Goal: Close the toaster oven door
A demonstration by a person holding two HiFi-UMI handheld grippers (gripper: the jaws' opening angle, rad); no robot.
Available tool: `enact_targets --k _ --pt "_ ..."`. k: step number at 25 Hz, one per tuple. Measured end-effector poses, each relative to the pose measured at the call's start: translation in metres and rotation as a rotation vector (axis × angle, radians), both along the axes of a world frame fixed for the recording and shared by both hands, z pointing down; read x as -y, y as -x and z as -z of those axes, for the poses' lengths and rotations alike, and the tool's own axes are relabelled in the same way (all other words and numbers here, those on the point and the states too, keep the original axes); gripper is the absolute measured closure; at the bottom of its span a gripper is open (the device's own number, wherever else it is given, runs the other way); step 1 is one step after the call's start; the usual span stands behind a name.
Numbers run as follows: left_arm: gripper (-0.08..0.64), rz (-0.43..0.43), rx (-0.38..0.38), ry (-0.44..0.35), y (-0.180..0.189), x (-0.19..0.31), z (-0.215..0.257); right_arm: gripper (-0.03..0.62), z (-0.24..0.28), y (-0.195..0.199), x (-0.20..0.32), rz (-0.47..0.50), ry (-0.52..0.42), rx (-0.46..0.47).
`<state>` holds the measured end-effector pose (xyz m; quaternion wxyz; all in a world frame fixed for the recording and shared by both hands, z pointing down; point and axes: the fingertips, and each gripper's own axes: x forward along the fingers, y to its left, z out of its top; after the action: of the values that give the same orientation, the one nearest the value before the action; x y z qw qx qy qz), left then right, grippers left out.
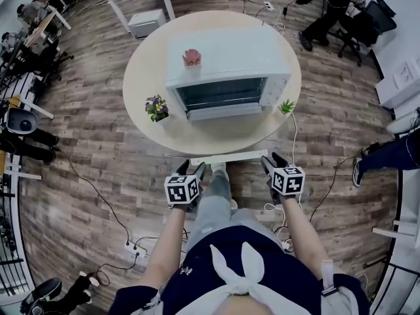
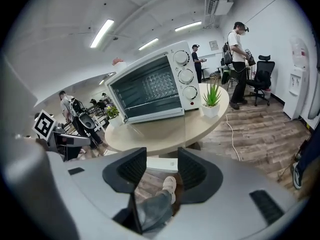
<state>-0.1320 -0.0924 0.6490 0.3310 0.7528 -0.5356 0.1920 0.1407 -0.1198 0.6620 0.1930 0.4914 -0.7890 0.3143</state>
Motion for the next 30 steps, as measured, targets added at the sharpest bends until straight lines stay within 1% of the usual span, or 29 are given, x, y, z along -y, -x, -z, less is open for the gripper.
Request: enact_targets --k 4,9,14,19,25,30 --pt "0.305 -0.001 -0.020 0.039 0.001 0.005 -0.018 0.387 -0.015 -0.001 0.006 0.014 0.044 -0.011" --pt "0.305 0.012 -0.001 0.090 0.007 0.010 -0.039 0.376 -0.039 -0.003 0.013 0.040 0.110 -0.048" --pt "0.304 0.036 -0.005 0.131 0.015 0.015 -0.056 0.371 -0.053 -0.001 0.019 0.047 0.145 -0.048" --pt "0.304 0.030 -0.020 0.162 0.014 0.019 -0.069 0.370 -0.065 -0.004 0.025 0.041 0.179 -0.061" --pt "0.304 0.047 -0.033 0.199 0.018 0.020 -0.080 0.373 -0.071 -0.005 0.025 0.049 0.217 -0.065" --pt "0.304 0.054 -0.034 0.219 0.017 0.018 -0.088 0.382 -0.079 -0.002 0.021 0.075 0.249 -0.038"
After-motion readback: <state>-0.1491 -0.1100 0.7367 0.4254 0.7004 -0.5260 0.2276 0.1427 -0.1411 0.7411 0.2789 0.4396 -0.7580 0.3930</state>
